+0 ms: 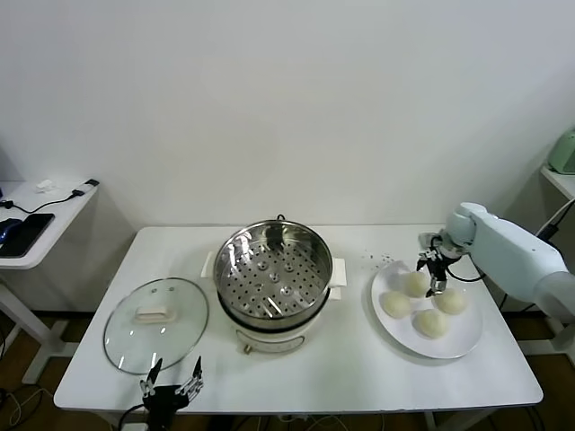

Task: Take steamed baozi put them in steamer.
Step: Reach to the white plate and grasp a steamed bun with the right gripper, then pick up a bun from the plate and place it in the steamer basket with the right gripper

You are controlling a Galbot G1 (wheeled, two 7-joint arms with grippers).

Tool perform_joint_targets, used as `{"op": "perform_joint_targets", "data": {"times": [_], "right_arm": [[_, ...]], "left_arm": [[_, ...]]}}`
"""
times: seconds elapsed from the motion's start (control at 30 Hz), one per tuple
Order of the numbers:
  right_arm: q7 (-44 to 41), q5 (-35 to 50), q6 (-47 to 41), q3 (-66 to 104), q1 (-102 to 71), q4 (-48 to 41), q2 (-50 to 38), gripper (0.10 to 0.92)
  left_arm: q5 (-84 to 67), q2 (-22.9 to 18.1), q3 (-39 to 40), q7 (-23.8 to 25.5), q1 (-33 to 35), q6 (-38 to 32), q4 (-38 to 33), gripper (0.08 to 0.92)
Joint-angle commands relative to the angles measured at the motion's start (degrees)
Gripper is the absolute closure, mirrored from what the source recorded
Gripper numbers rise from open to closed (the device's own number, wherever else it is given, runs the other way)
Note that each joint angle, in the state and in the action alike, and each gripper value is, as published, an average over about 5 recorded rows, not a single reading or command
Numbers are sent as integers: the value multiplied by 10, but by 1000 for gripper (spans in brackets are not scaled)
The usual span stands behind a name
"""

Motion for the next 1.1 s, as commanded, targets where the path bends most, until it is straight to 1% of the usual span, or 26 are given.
{"op": "perform_joint_targets", "data": {"times": [0.03,0.23,0.37,0.53,0.67,0.73,0.83,1.0,1.1], "right_arm": [[7,-11,-2,30,-19,-31,20,242],[1,-1,-5,18,-5,-12,11,337],[-3,18,-4,5,18,23,-6,353],[-13,75,1,-73,115,117,-43,355],[-23,146,28,-205,268,219,-55,355],[-26,185,52,-262,345,262,-41,355],[-36,209,94,-298,428,309,2,355],[-55,213,162,-292,463,362,91,355],[-54,190,211,-291,455,386,148,355]], "left_arm": [[4,-1,2,-1,2,-1,1,177],[11,-4,5,0,5,-2,-5,177],[18,-5,8,0,7,-4,-7,177],[24,-6,14,0,12,-7,-15,177],[32,-6,20,0,16,-7,-22,177],[35,-6,23,0,17,-8,-26,177],[37,-6,28,0,18,-10,-27,177],[38,-4,34,0,16,-16,-22,177],[38,-5,36,-1,13,-18,-16,177]]}}
